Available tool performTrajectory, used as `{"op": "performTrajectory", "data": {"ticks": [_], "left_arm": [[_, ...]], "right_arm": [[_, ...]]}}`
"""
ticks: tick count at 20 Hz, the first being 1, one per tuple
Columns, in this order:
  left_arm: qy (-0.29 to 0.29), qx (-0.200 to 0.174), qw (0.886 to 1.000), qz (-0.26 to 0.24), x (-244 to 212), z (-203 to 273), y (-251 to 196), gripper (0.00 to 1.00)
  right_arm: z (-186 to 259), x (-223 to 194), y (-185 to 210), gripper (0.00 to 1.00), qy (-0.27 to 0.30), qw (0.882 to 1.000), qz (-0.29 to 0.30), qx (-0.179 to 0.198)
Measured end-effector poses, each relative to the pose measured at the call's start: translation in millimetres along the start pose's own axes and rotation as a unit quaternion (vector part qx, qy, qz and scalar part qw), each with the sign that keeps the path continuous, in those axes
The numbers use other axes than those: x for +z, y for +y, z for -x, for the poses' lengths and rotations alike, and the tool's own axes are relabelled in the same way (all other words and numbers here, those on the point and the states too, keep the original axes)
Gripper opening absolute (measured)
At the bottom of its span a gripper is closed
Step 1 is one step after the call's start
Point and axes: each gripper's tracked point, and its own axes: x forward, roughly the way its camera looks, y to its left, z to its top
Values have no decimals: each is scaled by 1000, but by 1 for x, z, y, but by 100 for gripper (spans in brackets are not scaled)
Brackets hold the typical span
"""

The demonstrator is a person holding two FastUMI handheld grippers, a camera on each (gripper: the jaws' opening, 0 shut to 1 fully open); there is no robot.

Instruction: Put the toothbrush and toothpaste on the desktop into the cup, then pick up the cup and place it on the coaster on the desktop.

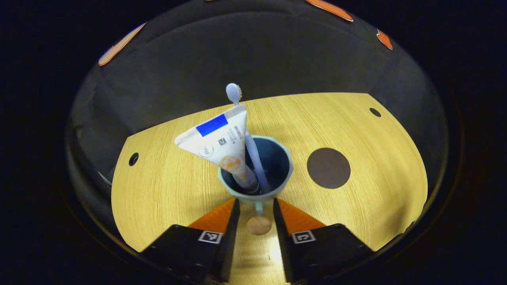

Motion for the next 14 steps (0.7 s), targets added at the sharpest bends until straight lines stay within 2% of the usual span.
{"op": "performTrajectory", "data": {"ticks": [2, 3, 8, 14], "left_arm": [[0, 0, 1000, 0, -3, 3, -2, 34], [-5, -1, 1000, 3, 0, 5, -2, 27], [-17, -7, 1000, 18, 0, 1, -2, 19], [-37, -14, 999, 25, 3, 1, -4, 19]], "right_arm": [[1, -2, -1, 97, 1, 1000, 2, -1], [2, -3, 0, 97, 1, 1000, 2, 0], [8, -6, -4, 97, 3, 1000, -11, -4], [13, -7, -18, 97, 4, 999, -28, -19]]}}
